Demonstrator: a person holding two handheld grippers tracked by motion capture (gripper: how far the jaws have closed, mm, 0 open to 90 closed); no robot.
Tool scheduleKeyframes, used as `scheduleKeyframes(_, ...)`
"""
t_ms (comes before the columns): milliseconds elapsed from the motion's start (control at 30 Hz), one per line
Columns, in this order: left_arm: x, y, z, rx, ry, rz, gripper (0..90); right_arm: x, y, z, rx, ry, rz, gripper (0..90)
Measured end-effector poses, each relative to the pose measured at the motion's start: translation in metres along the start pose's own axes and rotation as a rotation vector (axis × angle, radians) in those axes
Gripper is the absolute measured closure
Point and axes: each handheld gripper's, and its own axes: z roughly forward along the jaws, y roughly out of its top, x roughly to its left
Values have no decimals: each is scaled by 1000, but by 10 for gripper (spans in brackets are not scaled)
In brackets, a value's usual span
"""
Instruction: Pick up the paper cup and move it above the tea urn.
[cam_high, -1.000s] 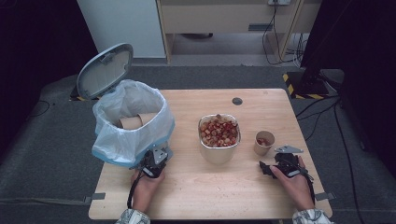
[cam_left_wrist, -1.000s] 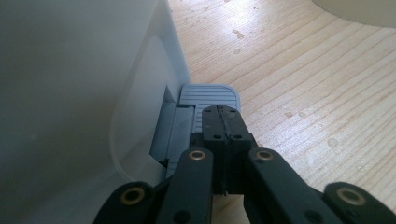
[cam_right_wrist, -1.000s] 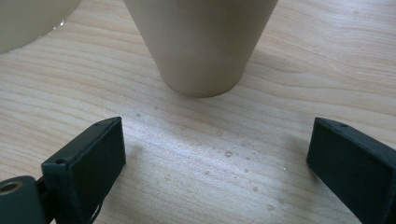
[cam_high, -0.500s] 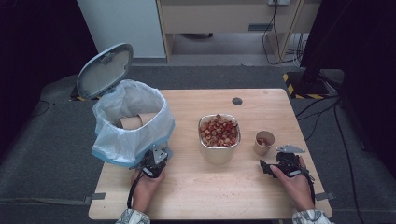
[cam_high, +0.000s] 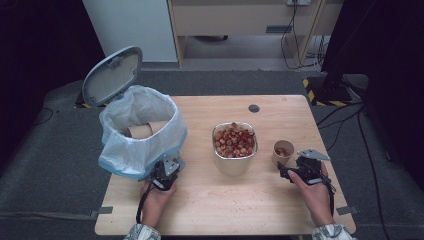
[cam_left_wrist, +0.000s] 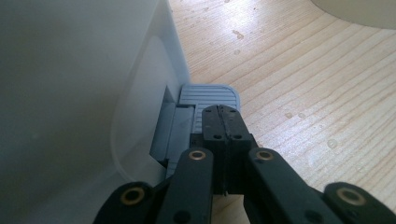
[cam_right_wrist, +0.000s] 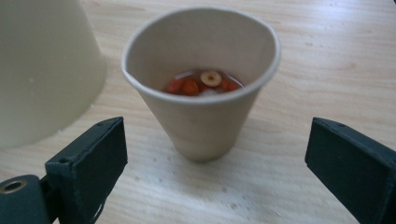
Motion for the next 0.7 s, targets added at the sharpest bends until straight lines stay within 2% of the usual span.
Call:
scheduleKeyframes(200,0,0,0,-1,1,3,893,6,7,9,-6,-10,-10,58)
scheduleKeyframes(233,0,0,0,-1,0,4,894,7,9,14,-6,-4,-6,53)
scheduleKeyframes(467,0,0,0,-2,-2,-1,894,6,14,31,-9,-6,-11,49)
scheduleKeyframes(567,0,0,0,-2,-3,-3,894,3,14,37,-14,-9,-13,69)
scheduleKeyframes(667,0,0,0,-3,-2,-2,893,1,14,44,-23,8,-9,110)
scheduleKeyframes(700,0,0,0,-3,-2,-3,893,2,13,48,-16,15,-8,150)
